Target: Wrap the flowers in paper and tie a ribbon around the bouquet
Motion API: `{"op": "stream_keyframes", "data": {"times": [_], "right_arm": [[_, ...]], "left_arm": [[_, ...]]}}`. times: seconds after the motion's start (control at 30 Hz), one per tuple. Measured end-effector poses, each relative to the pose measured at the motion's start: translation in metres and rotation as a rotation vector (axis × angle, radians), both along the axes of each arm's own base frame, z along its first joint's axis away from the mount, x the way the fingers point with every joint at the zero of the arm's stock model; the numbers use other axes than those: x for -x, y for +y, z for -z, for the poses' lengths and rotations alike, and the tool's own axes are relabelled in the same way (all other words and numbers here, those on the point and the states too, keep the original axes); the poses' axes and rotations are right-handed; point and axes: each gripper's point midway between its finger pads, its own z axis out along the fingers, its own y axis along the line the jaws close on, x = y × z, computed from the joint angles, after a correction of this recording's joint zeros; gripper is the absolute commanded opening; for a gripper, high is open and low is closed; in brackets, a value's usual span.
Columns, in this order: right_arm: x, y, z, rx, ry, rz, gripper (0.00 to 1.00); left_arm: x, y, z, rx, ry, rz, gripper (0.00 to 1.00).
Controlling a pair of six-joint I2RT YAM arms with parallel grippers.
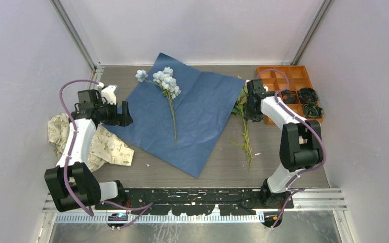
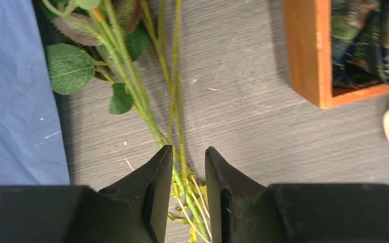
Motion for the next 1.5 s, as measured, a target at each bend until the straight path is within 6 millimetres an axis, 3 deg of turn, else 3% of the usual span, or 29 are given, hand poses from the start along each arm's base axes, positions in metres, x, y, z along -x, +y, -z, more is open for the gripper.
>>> {"op": "stream_keyframes", "data": {"times": [0.33,0.6,0.77,0.97,1.07,1.1,1.23,1.3,1.37,1.43,1.5], "right_arm": [[-0.022,0.019,0.018,-0.062,0.014,-0.067,0.31],[-0.035,0.024,0.033,-0.064,0.045,-0.093,0.19],[-0.040,0.019,0.035,-0.028,0.050,-0.099,0.01],[-0.040,-0.004,0.017,0.084,0.028,-0.061,0.01],[-0.037,-0.012,-0.021,0.118,-0.046,-0.051,0.01],[-0.036,-0.014,-0.041,0.127,-0.094,-0.045,0.01],[-0.032,-0.016,-0.151,0.148,-0.375,-0.015,0.01],[-0.023,-0.007,-0.216,0.140,-0.557,-0.032,0.01],[-0.010,0.009,-0.268,0.099,-0.706,-0.079,0.01],[0.002,0.028,-0.303,0.022,-0.809,-0.146,0.01],[0.008,0.040,-0.319,-0.043,-0.856,-0.197,0.01]], "left_arm": [[0.001,0.000,0.001,0.001,0.002,0.000,0.94],[0.001,0.000,0.002,0.001,0.004,-0.001,0.94],[0.002,0.000,0.003,0.002,0.008,-0.001,0.94],[0.002,0.000,0.004,0.002,0.011,-0.001,0.94],[0.002,-0.001,0.004,0.003,0.011,-0.001,0.94],[0.002,-0.001,0.004,0.003,0.011,-0.001,0.94],[0.002,-0.001,0.004,0.003,0.011,-0.001,0.94],[0.002,-0.001,0.004,0.003,0.011,-0.001,0.94],[0.002,-0.001,0.004,0.003,0.011,-0.001,0.94],[0.002,-0.001,0.004,0.003,0.011,-0.001,0.94],[0.002,-0.001,0.004,0.003,0.011,0.000,0.94]]}}
